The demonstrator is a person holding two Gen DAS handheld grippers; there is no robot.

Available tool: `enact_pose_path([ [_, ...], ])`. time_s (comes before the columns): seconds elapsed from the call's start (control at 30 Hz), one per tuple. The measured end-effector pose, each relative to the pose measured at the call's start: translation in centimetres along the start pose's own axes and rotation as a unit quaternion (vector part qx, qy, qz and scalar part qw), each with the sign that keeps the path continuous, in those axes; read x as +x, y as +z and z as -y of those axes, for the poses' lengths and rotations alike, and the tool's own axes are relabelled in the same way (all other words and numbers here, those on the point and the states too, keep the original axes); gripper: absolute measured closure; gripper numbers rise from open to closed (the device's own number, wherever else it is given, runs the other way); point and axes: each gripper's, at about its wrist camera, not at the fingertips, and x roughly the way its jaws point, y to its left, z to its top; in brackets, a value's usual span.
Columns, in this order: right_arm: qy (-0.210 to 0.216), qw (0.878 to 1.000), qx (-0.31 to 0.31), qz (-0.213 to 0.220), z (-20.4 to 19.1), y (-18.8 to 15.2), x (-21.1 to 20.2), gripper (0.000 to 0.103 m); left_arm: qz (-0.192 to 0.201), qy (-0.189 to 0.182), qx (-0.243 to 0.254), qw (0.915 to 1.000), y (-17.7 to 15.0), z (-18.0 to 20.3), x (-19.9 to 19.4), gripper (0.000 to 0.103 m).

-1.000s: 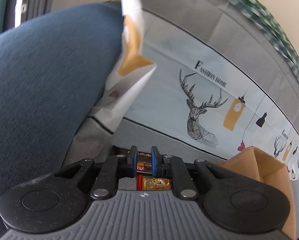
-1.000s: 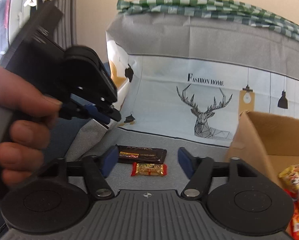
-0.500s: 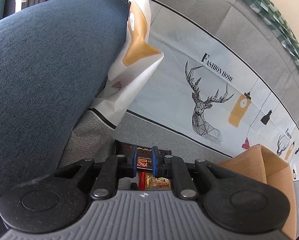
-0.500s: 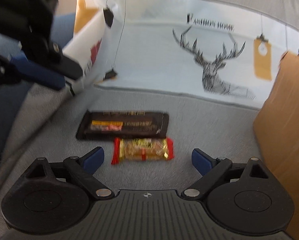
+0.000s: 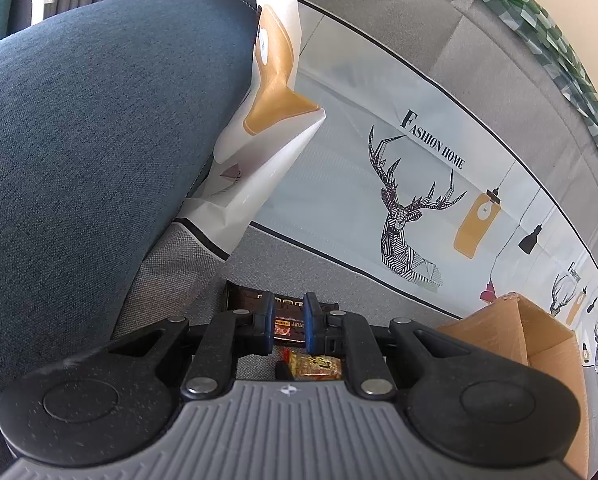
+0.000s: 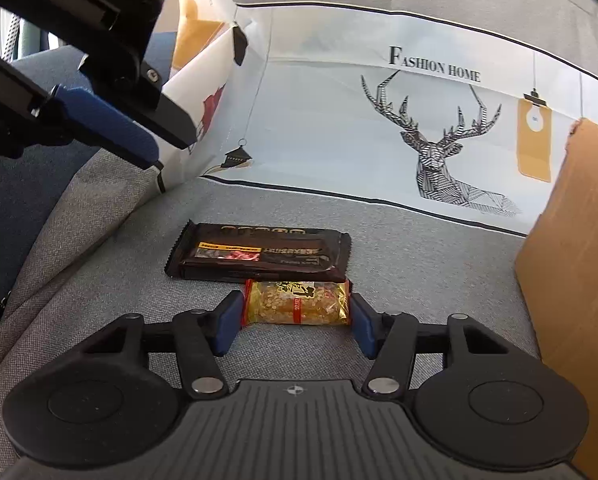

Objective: Organize snacks
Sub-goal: 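Grasp the dark chocolate bar with the left tool while the right grasps the red-gold candy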

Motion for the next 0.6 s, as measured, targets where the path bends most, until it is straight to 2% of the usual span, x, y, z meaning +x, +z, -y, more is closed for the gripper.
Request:
enact_pose_path([
  [0.17, -0.028, 0.999, 0.02, 0.021, 0.6, -0.2, -1.4, 0.049, -0.007, -0.002, -0.008, 0.9999, 0.0, -0.1, 0.6, 0.085],
  [0.27, -0.058, 0.997, 0.032, 0.027, 1.1, -0.6, -2.3, 0.049, -0.026, -0.01, -0.008, 0.9996, -0.5, 0.4, 1.8, 0.066],
  [0.33, -0.072, 0.996, 0.042, 0.024, 1.6, -0.8, -2.7, 0.049, -0.032, -0.004, 0.0, 0.9995, -0.8, 1.0, 2.7, 0.058],
  [0.37, -0.077, 0.996, 0.047, 0.02, 1.9, -0.8, -2.8, 0.049, -0.035, -0.001, 0.004, 0.9994, -1.0, 1.3, 3.2, 0.05],
  [0.4, -0.081, 0.995, 0.05, 0.016, 2.1, -0.9, -2.9, 0.049, -0.038, 0.004, 0.007, 0.9992, -1.1, 1.6, 3.6, 0.036],
  [0.47, -0.085, 0.995, 0.056, 0.007, 2.6, -1.0, -2.9, 0.049, -0.042, 0.02, 0.012, 0.9988, -1.3, 1.9, 4.6, 0.019],
  [0.53, -0.091, 0.994, 0.063, 0.001, 3.1, -1.2, -2.9, 0.049, -0.044, 0.038, 0.022, 0.9981, -1.5, 2.2, 5.5, 0.016],
  [0.6, -0.092, 0.993, 0.07, -0.008, 3.5, -1.5, -2.7, 0.049, -0.05, 0.05, 0.032, 0.997, -1.5, 2.5, 6.6, 0.005],
])
